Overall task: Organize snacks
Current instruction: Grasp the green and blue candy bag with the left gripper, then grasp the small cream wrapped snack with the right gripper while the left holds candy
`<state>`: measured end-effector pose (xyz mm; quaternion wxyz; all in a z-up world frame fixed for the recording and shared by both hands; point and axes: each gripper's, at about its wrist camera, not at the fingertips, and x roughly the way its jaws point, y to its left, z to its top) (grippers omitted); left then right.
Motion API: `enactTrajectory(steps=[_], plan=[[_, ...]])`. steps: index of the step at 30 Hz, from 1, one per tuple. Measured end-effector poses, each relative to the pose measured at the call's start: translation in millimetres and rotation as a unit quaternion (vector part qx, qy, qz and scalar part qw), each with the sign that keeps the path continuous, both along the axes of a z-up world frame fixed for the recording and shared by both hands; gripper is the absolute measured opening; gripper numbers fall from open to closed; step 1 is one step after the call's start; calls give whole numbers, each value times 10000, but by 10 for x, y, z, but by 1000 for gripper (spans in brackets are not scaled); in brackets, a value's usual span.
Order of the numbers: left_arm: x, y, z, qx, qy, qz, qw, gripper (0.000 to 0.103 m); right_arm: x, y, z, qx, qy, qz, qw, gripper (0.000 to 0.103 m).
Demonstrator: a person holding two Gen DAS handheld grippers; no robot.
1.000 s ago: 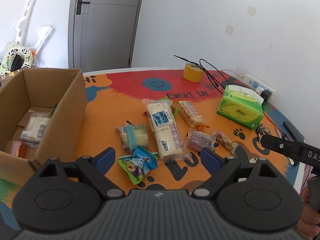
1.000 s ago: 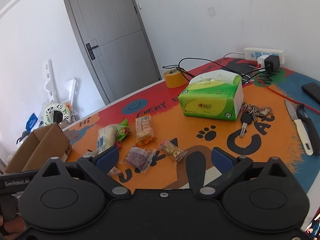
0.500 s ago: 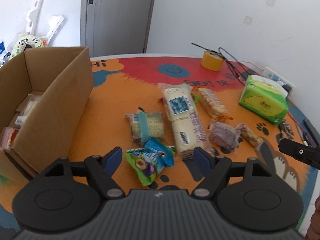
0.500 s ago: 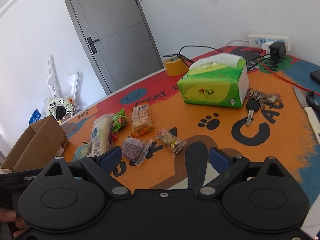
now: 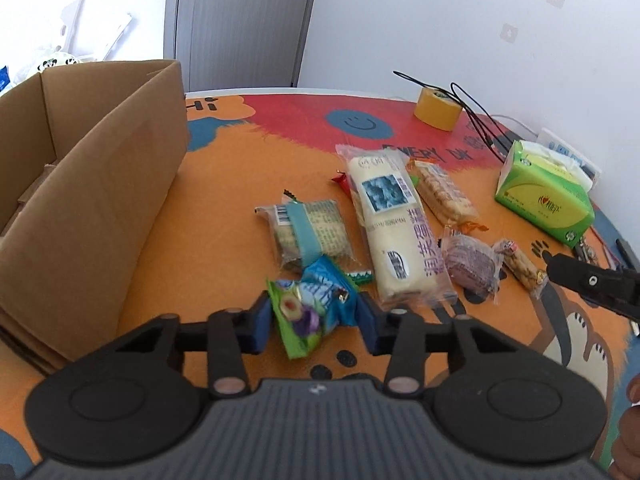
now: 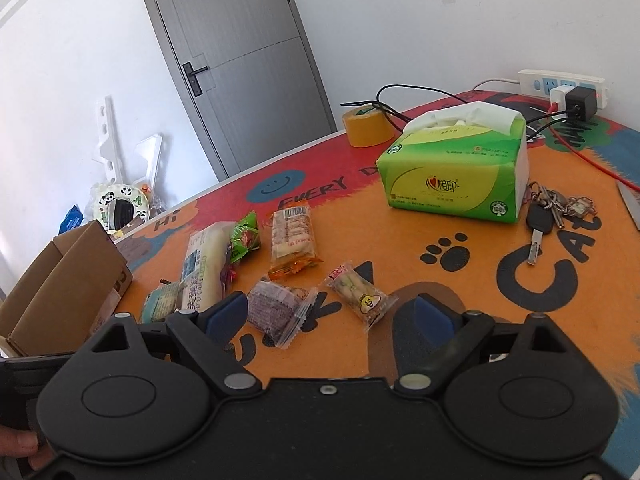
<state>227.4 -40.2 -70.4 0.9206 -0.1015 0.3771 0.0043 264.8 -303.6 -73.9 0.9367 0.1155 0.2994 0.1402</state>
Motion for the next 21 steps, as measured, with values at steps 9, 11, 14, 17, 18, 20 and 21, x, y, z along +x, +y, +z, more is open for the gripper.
enactTrajectory(steps=[9,11,14,17,18,20,21], plan=[[-74,33,204,-136,-356,-25,9993,29,149,-73,-67,115,81,-21,9999,91],[-69,41,255,-128,-417,-17,9990,29,180,-53,-61,124,66,2,9999,91],[-49,62,318,-140,-496,-4,9987,29,250,7,-37,79,16,47,10000,91],[-15,74,348,-138,-512,11,9986,29,351,66,-10,26,-9,82,10000,91],[-4,78,355,-149,-504,26,9986,29,382,84,-7,1,-14,91,10000,90],[22,81,364,-146,-511,26,9986,29,443,116,-10,-74,-10,92,9999,89],[30,85,367,-147,-514,34,9986,29,468,131,-18,-97,8,105,9999,86]])
